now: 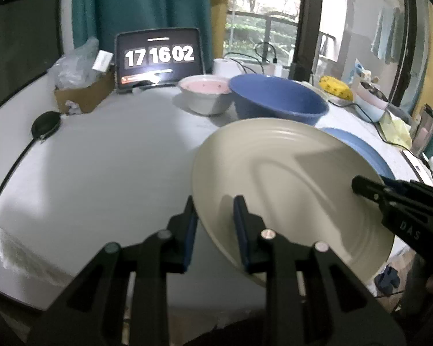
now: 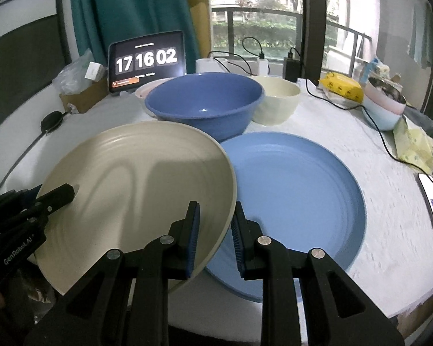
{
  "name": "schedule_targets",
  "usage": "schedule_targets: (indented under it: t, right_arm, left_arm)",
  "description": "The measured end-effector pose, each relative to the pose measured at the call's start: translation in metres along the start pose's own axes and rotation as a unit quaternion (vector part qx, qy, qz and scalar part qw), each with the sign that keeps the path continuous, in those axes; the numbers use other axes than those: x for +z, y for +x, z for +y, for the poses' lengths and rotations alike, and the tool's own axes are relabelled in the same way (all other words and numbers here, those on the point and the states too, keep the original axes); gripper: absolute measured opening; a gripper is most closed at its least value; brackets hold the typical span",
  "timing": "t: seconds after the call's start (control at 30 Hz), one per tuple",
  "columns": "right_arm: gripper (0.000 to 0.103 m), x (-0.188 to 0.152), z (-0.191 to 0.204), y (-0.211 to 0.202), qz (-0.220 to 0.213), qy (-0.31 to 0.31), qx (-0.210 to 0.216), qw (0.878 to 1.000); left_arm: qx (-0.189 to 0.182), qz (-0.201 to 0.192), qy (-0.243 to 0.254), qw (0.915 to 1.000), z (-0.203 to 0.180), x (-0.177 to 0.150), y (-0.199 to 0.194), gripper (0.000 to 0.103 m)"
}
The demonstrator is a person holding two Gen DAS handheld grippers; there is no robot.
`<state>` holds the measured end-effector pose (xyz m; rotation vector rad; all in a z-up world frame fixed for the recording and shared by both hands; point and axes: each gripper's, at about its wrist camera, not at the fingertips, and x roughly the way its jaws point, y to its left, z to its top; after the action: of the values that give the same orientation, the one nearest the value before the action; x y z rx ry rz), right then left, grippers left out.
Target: Organize plates and bowls
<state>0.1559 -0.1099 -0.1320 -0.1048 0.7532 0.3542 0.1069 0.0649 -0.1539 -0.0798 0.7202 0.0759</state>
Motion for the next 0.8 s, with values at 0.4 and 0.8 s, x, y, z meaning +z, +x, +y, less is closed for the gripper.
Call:
schedule_targets:
  t: [0.4, 0.8]
  right_arm:
    - [0.024, -0.011, -0.037, -0.009, -0.002, 0.031, -0.01, 0.999]
    - [0.024, -0.017, -0.084, -0.014, -0.006, 0.069, -0.028, 0.997]
  left_arm:
    - [-0.013, 0.009, 0.034, 0.9993, -0.039, 0.003, 0.002, 0.025]
    - [-0.035, 0.023, 0.07, 0.9966, -0.086, 0.013, 0.018, 0.026]
